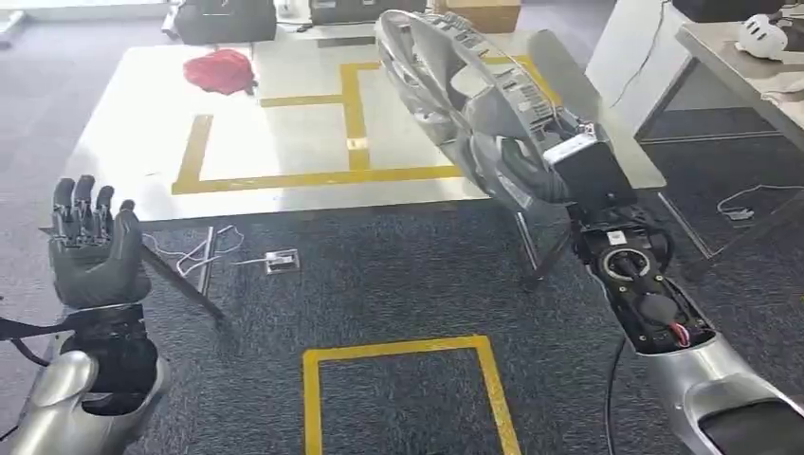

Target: Take the parts from the cabinet and place them on the table.

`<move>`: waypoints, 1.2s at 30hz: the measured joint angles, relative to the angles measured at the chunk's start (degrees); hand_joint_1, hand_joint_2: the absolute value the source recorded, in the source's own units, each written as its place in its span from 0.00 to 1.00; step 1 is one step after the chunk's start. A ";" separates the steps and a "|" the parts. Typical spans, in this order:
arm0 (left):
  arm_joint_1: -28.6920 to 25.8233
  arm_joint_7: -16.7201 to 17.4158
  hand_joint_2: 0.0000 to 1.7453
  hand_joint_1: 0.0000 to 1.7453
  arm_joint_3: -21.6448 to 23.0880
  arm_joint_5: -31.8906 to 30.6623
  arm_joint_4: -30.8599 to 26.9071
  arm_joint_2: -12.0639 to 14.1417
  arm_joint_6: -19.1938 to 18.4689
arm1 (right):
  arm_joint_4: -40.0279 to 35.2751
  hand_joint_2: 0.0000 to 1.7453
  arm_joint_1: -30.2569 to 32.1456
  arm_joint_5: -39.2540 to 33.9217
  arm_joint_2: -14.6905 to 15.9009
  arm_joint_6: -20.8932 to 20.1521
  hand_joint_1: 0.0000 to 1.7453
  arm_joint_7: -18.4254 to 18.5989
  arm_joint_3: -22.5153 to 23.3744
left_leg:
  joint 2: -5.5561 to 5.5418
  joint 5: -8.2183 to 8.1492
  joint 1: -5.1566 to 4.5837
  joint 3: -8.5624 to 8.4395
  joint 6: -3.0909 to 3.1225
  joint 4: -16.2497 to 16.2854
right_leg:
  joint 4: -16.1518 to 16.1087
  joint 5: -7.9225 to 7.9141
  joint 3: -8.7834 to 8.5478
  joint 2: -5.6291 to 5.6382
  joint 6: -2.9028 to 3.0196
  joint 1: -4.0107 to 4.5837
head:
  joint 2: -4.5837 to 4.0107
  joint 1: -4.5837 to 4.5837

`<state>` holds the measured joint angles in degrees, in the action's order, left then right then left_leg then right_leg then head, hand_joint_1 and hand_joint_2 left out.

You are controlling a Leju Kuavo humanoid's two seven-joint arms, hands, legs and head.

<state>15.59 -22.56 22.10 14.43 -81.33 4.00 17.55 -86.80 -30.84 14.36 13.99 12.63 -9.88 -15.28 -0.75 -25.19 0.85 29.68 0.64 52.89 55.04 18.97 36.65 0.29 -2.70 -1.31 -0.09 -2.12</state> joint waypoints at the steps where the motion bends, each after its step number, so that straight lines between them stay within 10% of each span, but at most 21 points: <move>1: -0.05 0.07 1.00 0.00 0.00 0.07 0.00 -0.02 0.02 | 0.14 1.00 -0.19 0.07 0.00 0.09 1.00 -0.16 0.16 | -0.05 -0.20 -0.05 -0.11 -0.34 0.31 | -1.08 2.01 -0.27 0.03 0.38 0.66 | 0.00 0.35; 2: 0.09 0.17 1.00 0.00 0.00 0.07 0.00 0.00 0.04 | 0.40 1.00 -0.38 0.31 0.02 0.11 1.00 -0.20 0.29 | -0.08 -0.53 -0.12 0.54 -0.80 0.58 | -0.90 1.96 -1.45 0.12 1.69 0.68 | 0.00 0.05; 5: 0.27 0.13 1.00 0.00 0.02 0.11 -0.18 0.00 0.17 | 0.66 1.00 -0.53 0.59 0.33 0.17 1.00 -0.24 0.85 | -0.07 -1.40 -0.19 -0.16 -1.49 0.71 | -0.88 2.73 -1.45 0.10 2.64 0.48 | 0.00 0.42; 9: 0.04 0.09 1.00 0.00 0.02 0.07 -0.09 0.00 0.18 | 1.69 1.00 -0.62 0.72 0.63 0.65 1.00 -0.79 1.36 | 0.56 -6.14 -0.10 8.62 -2.41 16.09 | -1.32 3.93 -3.74 0.34 3.58 0.65 | 0.00 1.97; 11: -0.16 0.09 1.00 0.00 0.02 0.09 0.20 0.00 0.20 | 2.76 1.00 -0.58 0.77 0.79 0.68 1.00 -0.96 1.53 | 0.54 -7.30 -0.43 12.14 -1.82 19.71 | -1.33 4.85 -4.88 0.64 3.72 1.09 | 0.00 2.67; 13: -0.09 0.07 1.00 0.00 0.02 0.07 0.22 0.00 0.18 | 3.39 1.00 -0.71 1.14 0.94 0.66 1.00 -0.98 1.60 | 0.53 -3.18 -0.96 11.87 -0.61 14.74 | -1.36 5.67 -6.00 0.84 3.77 1.68 | 0.00 3.06; 15: 0.08 0.07 1.00 0.00 0.02 0.07 0.22 0.02 0.17 | 3.96 1.00 -1.51 1.60 1.07 0.66 1.00 -1.03 1.71 | 0.51 6.28 -2.50 9.18 2.32 3.47 | -1.58 6.69 -7.23 0.90 3.96 2.09 | 0.00 3.57; 16: 0.11 0.00 1.00 0.00 0.02 0.04 0.22 0.07 0.17 | 4.36 1.00 -2.12 1.64 1.09 0.66 1.00 -1.20 1.90 | 0.54 6.53 -3.16 8.63 3.34 1.72 | -1.57 7.04 -7.52 0.96 3.79 2.37 | 0.00 3.26; 20: 0.84 -0.13 1.00 0.00 0.02 0.00 0.15 0.02 0.11 | 5.12 1.00 -4.13 1.66 1.64 0.50 1.00 -1.47 2.45 | 0.40 5.45 -2.62 5.66 3.28 -1.99 | -2.34 7.40 -8.76 1.05 2.91 2.35 | 0.00 3.45; 26: 0.73 -0.66 1.00 0.00 0.02 0.00 0.59 -0.28 0.11 | 7.20 1.00 -5.51 1.66 1.73 0.37 1.00 -2.60 2.43 | 0.33 3.50 -0.93 2.02 1.84 -2.74 | 16.32 14.24 2.40 0.47 -0.16 0.40 | 0.00 2.23; 28: 0.63 -0.72 1.00 0.00 0.02 0.00 0.72 -0.33 0.13 | 7.90 1.00 -5.58 1.66 1.73 0.37 1.00 -2.62 2.43 | 0.12 2.32 -0.17 0.86 1.02 -2.32 | 11.77 10.20 2.04 0.21 -0.84 -0.45 | 0.00 1.79; 30: 0.69 -0.90 1.00 0.00 0.02 0.00 0.72 -0.39 0.11 | 8.46 1.00 -6.25 1.66 1.73 0.37 1.00 -2.87 2.41 | 0.00 0.71 0.50 0.00 -0.06 -1.18 | 0.78 1.70 -0.79 -0.22 -2.29 -1.49 | 0.00 1.18; 31: 0.65 -1.03 1.00 0.00 0.02 0.00 0.77 -0.39 0.11 | 9.12 1.00 -6.78 1.66 1.73 0.33 1.00 -3.19 2.36 | -0.05 0.07 0.41 -0.07 -0.67 -0.53 | -0.94 1.68 -0.77 -0.01 -2.90 -1.44 | 0.00 0.81; 32: 0.68 -1.07 1.00 0.00 0.02 0.00 0.79 -0.42 0.11 | 9.53 1.00 -7.40 1.66 1.73 0.26 1.00 -3.32 2.28 | -0.11 -0.14 0.43 0.63 -1.01 -0.03 | -1.66 3.75 -1.09 -0.12 -1.39 -0.92 | 0.00 0.48; 33: 0.73 -1.03 1.00 0.00 0.02 0.02 0.81 -0.42 0.09 | 9.67 1.00 -7.46 1.66 1.73 0.24 1.00 -3.35 2.27 | -0.15 -0.33 0.17 1.02 -1.37 0.20 | -0.44 2.42 -1.40 -0.04 -0.28 -0.88 | 0.00 0.86; 36: 0.97 -1.09 1.00 0.00 0.02 -0.02 0.77 -0.39 -0.04 | 10.02 1.00 -8.16 1.73 1.73 0.20 1.00 -3.54 2.30 | 0.19 -0.51 0.41 1.75 -2.19 2.10 | -0.55 3.17 -2.15 0.03 0.82 -1.09 | 0.00 1.35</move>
<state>16.56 -23.65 22.12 14.41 -80.56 3.61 17.51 -76.78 -39.00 16.09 15.72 12.83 -13.42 -12.98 -0.56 -25.70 1.27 31.43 -1.56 54.99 54.49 22.14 34.50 0.32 -1.89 -2.40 -0.09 -0.77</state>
